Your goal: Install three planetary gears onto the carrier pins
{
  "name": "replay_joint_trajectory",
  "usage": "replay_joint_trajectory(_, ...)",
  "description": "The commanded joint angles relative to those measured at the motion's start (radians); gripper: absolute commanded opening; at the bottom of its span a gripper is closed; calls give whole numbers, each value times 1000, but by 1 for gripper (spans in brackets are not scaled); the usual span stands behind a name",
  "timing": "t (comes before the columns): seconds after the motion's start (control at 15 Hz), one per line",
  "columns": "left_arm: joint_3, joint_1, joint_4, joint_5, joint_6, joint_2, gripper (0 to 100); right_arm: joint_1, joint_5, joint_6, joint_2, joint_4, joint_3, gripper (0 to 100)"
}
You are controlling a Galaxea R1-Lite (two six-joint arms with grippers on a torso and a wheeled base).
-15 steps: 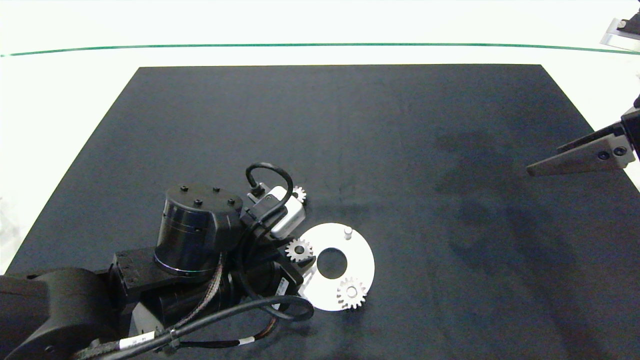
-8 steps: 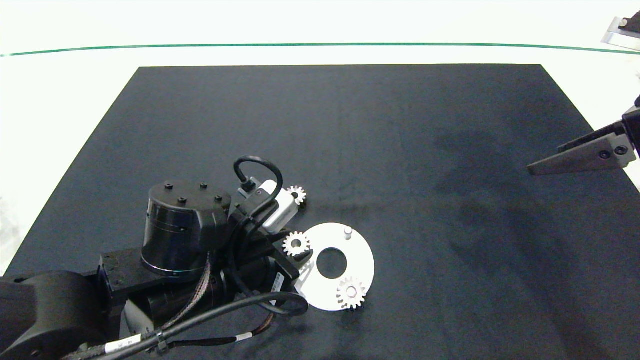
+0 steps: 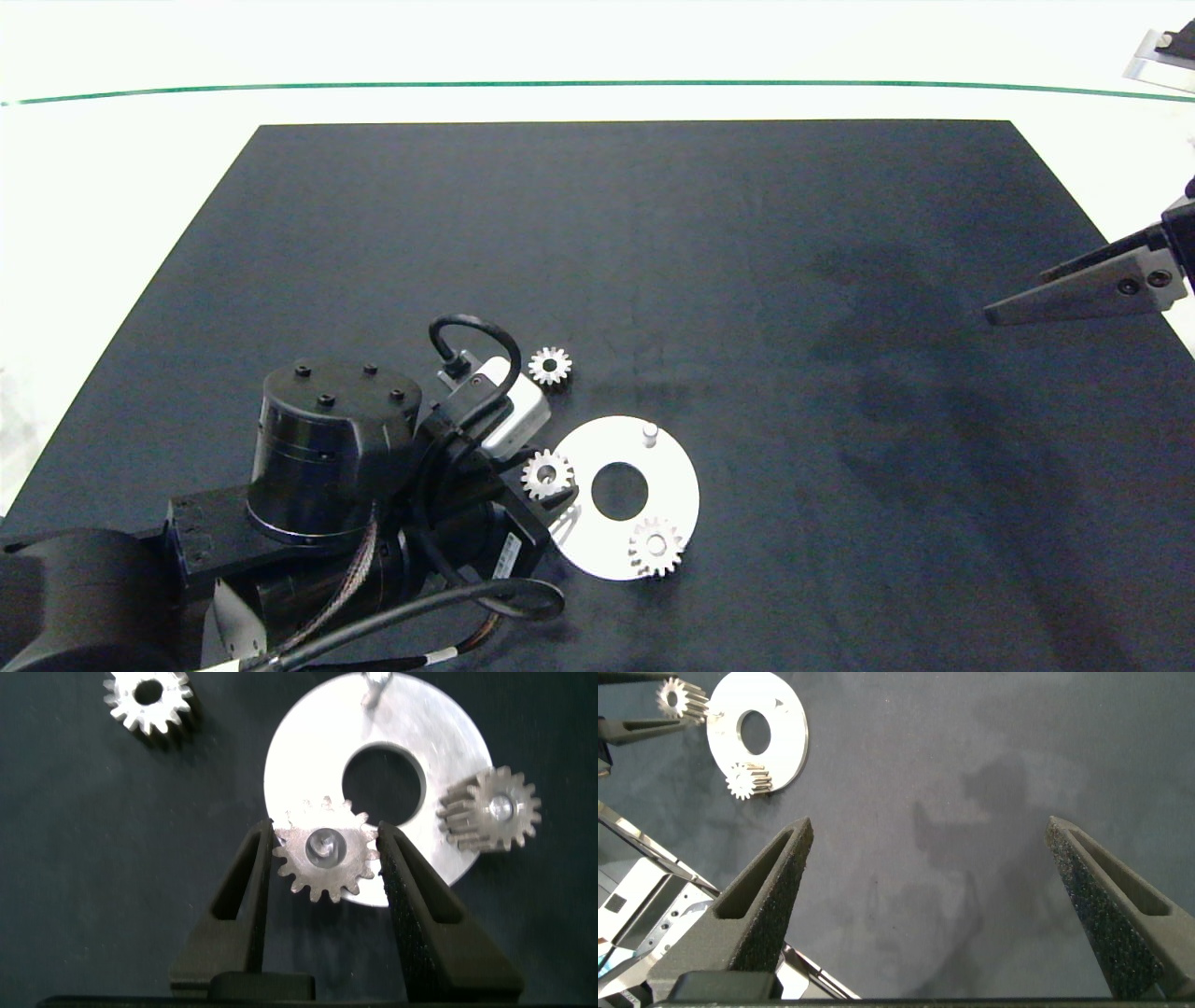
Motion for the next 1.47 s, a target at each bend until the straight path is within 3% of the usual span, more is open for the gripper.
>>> replay_joint_trajectory(0.07, 5, -8, -4, 2, 1, 17, 22, 0, 2, -2, 2, 6, 0, 100)
replay_joint_trajectory(1.47, 0, -27, -4, 4, 33, 23, 22, -1, 2, -2, 8, -2, 3, 100)
